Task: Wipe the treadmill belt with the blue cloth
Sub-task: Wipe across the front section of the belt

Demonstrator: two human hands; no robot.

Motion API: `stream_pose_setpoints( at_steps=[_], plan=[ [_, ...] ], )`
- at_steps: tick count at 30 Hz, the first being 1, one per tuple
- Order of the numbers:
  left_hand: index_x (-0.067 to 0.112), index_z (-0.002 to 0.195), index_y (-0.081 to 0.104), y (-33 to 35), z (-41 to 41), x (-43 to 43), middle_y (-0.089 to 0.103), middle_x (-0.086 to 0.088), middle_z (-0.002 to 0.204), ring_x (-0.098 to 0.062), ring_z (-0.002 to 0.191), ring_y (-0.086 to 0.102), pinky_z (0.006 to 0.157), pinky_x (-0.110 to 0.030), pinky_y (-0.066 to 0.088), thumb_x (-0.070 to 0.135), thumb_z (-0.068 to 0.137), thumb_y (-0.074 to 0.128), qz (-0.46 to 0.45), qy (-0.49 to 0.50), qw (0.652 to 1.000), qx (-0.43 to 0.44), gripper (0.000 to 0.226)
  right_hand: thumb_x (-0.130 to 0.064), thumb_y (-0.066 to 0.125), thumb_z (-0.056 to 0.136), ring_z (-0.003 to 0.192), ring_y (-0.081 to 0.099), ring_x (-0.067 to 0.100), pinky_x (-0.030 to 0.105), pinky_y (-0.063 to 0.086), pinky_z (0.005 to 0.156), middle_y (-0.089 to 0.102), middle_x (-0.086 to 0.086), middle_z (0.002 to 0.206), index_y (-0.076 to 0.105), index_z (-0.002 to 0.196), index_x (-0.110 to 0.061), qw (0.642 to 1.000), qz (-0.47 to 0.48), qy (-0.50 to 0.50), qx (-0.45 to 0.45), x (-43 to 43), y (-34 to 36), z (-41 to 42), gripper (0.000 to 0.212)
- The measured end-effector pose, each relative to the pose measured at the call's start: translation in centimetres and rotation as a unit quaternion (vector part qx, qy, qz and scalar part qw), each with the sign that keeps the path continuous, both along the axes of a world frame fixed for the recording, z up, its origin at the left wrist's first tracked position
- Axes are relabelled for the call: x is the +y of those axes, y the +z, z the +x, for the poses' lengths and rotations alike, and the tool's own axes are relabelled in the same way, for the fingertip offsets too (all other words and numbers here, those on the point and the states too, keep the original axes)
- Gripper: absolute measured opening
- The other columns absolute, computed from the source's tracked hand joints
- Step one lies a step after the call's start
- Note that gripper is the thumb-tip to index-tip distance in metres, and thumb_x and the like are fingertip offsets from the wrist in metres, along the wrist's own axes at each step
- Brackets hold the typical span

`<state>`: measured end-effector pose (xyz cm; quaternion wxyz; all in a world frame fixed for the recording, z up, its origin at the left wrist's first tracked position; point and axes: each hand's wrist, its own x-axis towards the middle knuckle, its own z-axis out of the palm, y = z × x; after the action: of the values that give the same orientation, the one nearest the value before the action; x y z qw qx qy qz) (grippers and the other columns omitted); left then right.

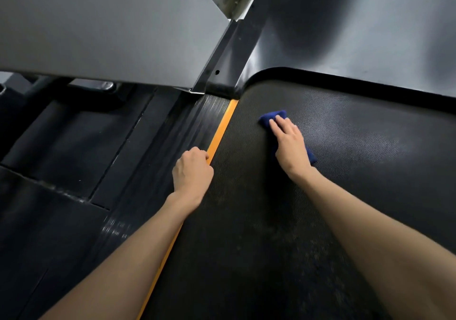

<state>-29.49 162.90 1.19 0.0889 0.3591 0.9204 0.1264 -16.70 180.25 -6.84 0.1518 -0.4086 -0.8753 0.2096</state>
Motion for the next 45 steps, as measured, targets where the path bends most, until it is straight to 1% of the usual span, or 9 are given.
stream_pose_setpoints(
  at_steps=[3,8,15,19,23,30,35,40,45],
  plan=[
    [0.005,0.109,0.065,-0.1,0.1,0.6,0.067,-0.010,0.104,-0.024,0.091,0.064,0.064,-0.024,0.042,0.004,0.091,0.049,-0.016,0.003,1.000,0.026,0.024,0.013,0.057,0.067,0.134,0.033,0.036,0.029,0.015,0.113,0.039,0.019,0.144,0.047,0.133,0.002,0.994,-0.050,-0.072,0.064,-4.1,0.1,-2.3,0.068],
    [0.005,0.100,0.066,0.0,0.0,1.4,0.065,-0.010,0.097,-0.024,0.084,0.063,0.063,-0.028,0.044,0.010,0.090,0.052,-0.038,0.003,0.998,0.053,0.018,0.012,0.060,0.067,0.131,0.041,0.031,0.044,0.033,0.109,0.048,0.012,0.140,0.053,0.131,-0.005,0.985,-0.035,0.157,0.064,-13.1,-0.6,-1.8,0.067],
    [0.005,0.105,0.060,-0.6,0.8,0.7,0.058,-0.010,0.106,-0.024,0.092,0.058,0.071,-0.033,0.049,0.005,0.087,0.052,-0.048,-0.031,0.997,0.061,0.019,-0.018,0.034,0.084,0.122,0.052,0.027,0.037,0.045,0.097,0.054,0.006,0.135,0.058,0.127,-0.013,0.947,0.089,0.309,-0.002,-13.1,-0.8,3.2,0.050],
    [0.006,0.120,0.054,-1.3,0.6,-0.9,0.056,-0.008,0.118,-0.021,0.103,0.054,0.079,-0.029,0.048,-0.002,0.085,0.054,-0.034,-0.054,0.998,0.027,0.036,-0.004,0.035,0.073,0.124,0.048,0.037,0.042,0.036,0.105,0.051,0.016,0.136,0.055,0.129,-0.004,0.994,0.090,0.067,-0.005,-4.0,-1.2,5.7,0.059],
    [0.010,0.136,0.042,-1.3,0.3,-1.9,0.043,-0.004,0.141,-0.021,0.122,0.044,0.096,-0.031,0.042,-0.004,0.085,0.053,-0.032,-0.074,0.997,-0.014,0.054,0.012,0.058,0.064,0.129,0.040,0.039,0.041,0.025,0.113,0.044,0.023,0.139,0.051,0.130,0.002,0.990,-0.016,-0.139,0.029,-3.6,-0.4,3.9,0.067],
    [0.006,0.127,0.050,-1.1,0.6,-1.4,0.051,-0.007,0.131,-0.023,0.114,0.049,0.089,-0.033,0.044,-0.003,0.084,0.051,-0.027,-0.065,0.997,0.013,0.044,-0.003,0.054,0.073,0.129,0.045,0.030,0.041,0.041,0.100,0.046,0.009,0.142,0.051,0.134,-0.009,0.952,0.029,0.304,0.013,-18.3,-0.7,3.1,0.061],
    [0.006,0.130,0.046,-1.4,1.0,-1.3,0.048,-0.007,0.134,-0.023,0.116,0.047,0.090,-0.032,0.045,-0.004,0.084,0.052,-0.032,-0.050,0.998,-0.003,0.048,0.003,0.055,0.068,0.121,0.052,0.033,0.041,0.041,0.102,0.053,0.012,0.134,0.058,0.126,-0.007,0.995,0.091,0.038,0.000,-7.2,-1.8,9.8,0.059],
    [0.007,0.138,0.038,-1.2,0.6,-1.8,0.037,-0.006,0.144,-0.024,0.127,0.037,0.099,-0.033,0.038,-0.008,0.084,0.050,-0.032,-0.070,0.996,-0.051,0.057,-0.002,0.050,0.064,0.116,0.051,0.040,0.039,0.034,0.106,0.054,0.023,0.128,0.058,0.122,0.004,0.983,0.034,-0.174,0.055,-6.8,-0.7,8.5,0.059],
    [0.007,0.140,0.037,-1.2,0.0,-2.1,0.033,-0.006,0.146,-0.022,0.130,0.032,0.100,-0.030,0.035,-0.009,0.081,0.048,-0.024,-0.071,0.995,-0.070,0.062,-0.016,0.054,0.081,0.125,0.047,0.026,0.037,0.044,0.100,0.051,0.008,0.137,0.057,0.127,-0.009,0.986,0.034,0.157,0.051,-19.7,-1.6,3.4,0.047]
  ],
)
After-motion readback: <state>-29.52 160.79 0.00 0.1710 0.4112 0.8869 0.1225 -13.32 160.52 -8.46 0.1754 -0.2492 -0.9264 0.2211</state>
